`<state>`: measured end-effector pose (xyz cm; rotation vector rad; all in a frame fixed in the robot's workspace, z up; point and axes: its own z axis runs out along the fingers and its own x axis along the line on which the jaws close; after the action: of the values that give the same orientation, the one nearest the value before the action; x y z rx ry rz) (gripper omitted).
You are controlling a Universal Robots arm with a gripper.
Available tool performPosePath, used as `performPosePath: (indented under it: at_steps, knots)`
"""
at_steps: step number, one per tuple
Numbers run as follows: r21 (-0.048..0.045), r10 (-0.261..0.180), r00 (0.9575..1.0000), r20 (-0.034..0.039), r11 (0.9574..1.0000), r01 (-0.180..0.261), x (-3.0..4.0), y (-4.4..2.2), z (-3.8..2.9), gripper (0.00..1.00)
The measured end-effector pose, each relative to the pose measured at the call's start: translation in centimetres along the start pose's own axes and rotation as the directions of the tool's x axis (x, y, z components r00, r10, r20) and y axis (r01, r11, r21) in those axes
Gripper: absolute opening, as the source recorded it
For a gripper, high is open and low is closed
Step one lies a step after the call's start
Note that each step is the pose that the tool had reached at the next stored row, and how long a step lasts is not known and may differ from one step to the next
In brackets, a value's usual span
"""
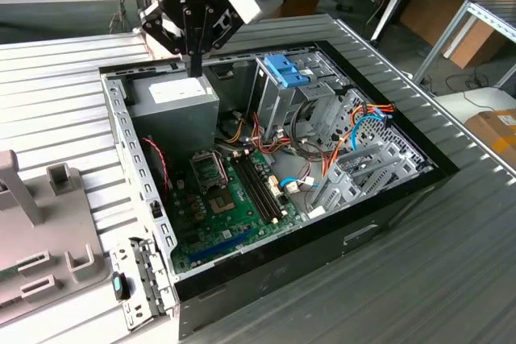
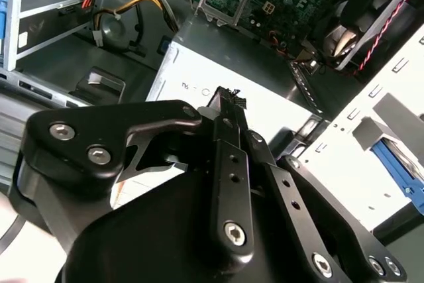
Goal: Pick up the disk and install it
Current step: 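Reach for the disk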
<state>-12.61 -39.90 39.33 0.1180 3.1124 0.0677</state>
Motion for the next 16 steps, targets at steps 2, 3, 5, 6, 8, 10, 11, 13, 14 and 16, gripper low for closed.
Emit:
performPosePath:
  at_steps: [2,3,5,6,8,10,11,13,14,16]
  knots:
    - [0.0,0.0,1.0,-0.0001,1.0,0.0,0.22,-0.02,-0.01,0.11]
    - [0.0,0.0,1.0,-0.0001,1.0,0.0,0.37,-0.03,-0.01,0.11]
    - [-0.0001,0.0,1.0,0.0,1.0,0.0,0.6,-0.04,-0.01,0.11]
    - [0.0,0.0,1.0,0.0,1.0,0.0,0.69,-0.05,-0.01,0.11]
    - [-0.0001,0.0,1.0,0.0,1.0,0.0,1.08,-0.08,-0.02,0.11]
    - [0.0,0.0,1.0,0.0,1.0,0.0,1.36,-0.1,-0.02,0.11]
    - [0.0,0.0,1.0,-0.0001,1.0,0.0,1.42,-0.1,-0.03,0.11]
    - [0.0001,0.0,1.0,0.0,1.0,0.0,1.59,-0.12,-0.03,0.11]
    - [0.0,0.0,1.0,-0.0001,1.0,0.0,1.64,-0.12,-0.03,0.11]
    - [0.0,0.0,1.0,-0.0001,1.0,0.0,1.77,-0.13,-0.03,0.11]
